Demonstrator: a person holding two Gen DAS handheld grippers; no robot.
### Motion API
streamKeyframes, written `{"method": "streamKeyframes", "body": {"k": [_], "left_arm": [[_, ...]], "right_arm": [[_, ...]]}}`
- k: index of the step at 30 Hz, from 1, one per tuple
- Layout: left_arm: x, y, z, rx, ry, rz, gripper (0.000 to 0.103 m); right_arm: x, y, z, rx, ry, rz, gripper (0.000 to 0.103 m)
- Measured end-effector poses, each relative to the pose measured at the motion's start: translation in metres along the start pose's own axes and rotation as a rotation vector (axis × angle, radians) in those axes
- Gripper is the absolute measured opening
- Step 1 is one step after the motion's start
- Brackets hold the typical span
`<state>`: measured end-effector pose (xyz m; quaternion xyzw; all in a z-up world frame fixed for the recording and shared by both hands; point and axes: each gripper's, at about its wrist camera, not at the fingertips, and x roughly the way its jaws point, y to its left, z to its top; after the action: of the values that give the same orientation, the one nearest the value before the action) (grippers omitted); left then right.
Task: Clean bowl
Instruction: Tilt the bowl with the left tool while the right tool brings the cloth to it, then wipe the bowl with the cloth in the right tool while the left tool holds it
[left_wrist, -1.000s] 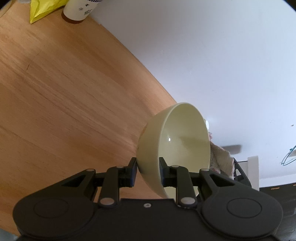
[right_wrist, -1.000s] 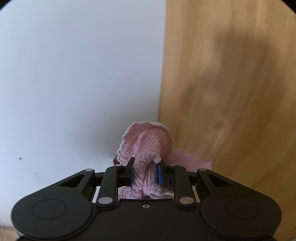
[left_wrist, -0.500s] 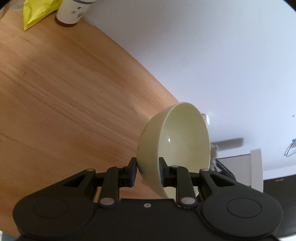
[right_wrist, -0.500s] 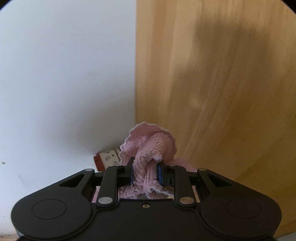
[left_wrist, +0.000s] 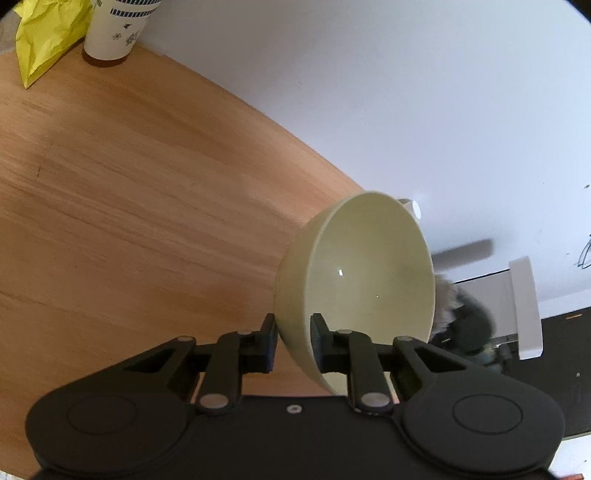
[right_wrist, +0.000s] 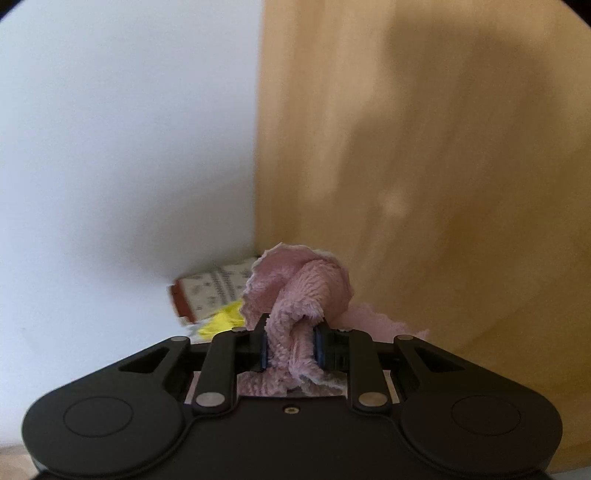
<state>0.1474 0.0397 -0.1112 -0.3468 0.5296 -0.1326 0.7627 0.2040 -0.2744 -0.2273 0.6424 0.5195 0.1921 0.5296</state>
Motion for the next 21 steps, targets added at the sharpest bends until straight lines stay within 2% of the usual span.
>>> {"method": "streamKeyframes", "body": {"k": [8,12,15,21], "left_arm": [[-0.003,0.000,-0.001,0.043,0.010,0.004,0.017],[-0.003,0.001,-0.003,0.057,0.021,0.011,0.017],[-0.001,0.002,-0.005,0.050,0.038,0.001,0.017],[0.004,0.002,-0.005,0.063,0.062,0.053,0.017]], "right_arm": [[-0.006,0.027,0.010,-0.093,0.063,0.052,0.026],[0.001,0.026,0.013,-0.125,0.122,-0.046,0.026],[0.014,0.015,0.013,-0.103,0.147,-0.080,0.026],[0.037,-0.004,0.008,-0.080,0.205,-0.166,0.026]]}}
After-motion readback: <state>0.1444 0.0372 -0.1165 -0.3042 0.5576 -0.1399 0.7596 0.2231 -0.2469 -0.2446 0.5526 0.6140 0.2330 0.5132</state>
